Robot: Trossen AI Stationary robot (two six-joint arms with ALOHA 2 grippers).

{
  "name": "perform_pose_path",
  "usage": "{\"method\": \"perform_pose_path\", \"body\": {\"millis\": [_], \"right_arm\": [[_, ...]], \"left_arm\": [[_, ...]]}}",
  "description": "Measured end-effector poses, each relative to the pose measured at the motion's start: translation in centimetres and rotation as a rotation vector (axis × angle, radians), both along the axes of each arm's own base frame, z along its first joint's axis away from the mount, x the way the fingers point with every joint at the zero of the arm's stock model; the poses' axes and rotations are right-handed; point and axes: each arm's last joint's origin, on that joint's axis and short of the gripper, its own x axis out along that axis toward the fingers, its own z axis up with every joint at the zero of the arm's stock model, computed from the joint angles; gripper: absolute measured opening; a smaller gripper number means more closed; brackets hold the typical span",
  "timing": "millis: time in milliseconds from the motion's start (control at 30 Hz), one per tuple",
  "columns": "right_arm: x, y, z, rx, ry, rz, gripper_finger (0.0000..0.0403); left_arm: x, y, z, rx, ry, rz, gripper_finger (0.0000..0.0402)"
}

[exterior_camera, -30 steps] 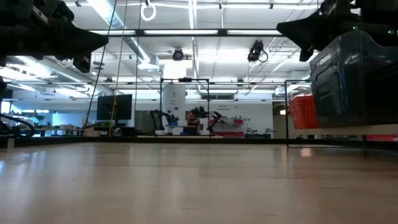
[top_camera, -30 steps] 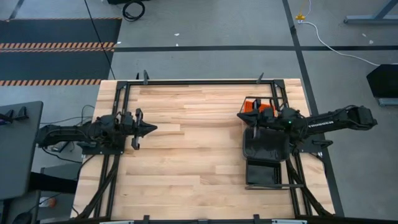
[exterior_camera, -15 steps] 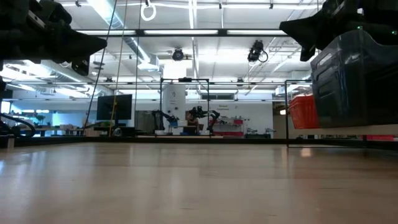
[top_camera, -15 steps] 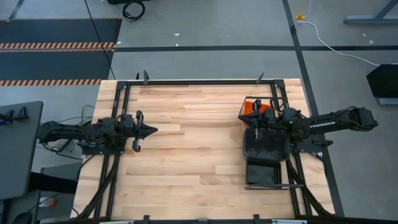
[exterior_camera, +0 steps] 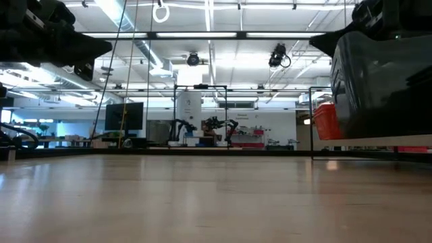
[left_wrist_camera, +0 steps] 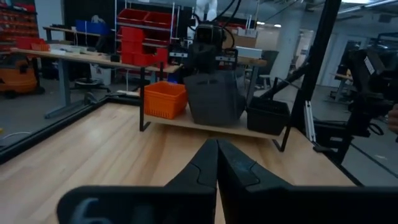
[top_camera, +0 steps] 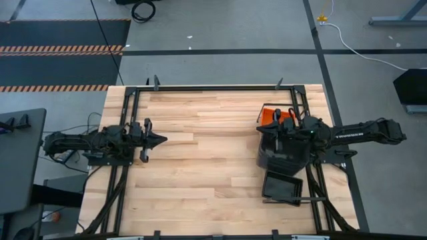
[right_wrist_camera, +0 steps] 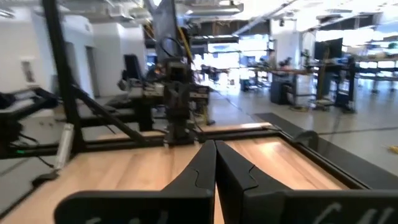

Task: Stack baskets on shelf by color
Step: Return to Home Position

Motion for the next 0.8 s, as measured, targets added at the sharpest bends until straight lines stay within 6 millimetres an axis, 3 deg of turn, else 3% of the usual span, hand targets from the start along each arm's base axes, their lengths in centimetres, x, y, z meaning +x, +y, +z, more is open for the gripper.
{"method": "perform_pose_path", "body": {"millis": [367, 800], "right_arm": [[-0.2, 0.3, 0.6, -0.004, -0.053, 0.053, 0.0009], [-1.9, 0.7, 2.1, 0.000, -0.172, 0.142, 0.0009]], "left_arm": [[0.0, 0.0, -0.2, -0.021, 0.020, 0.001, 0.0006], [0.0, 0.1, -0.4, -0.023, 0.042, 0.026, 0.0010]]}}
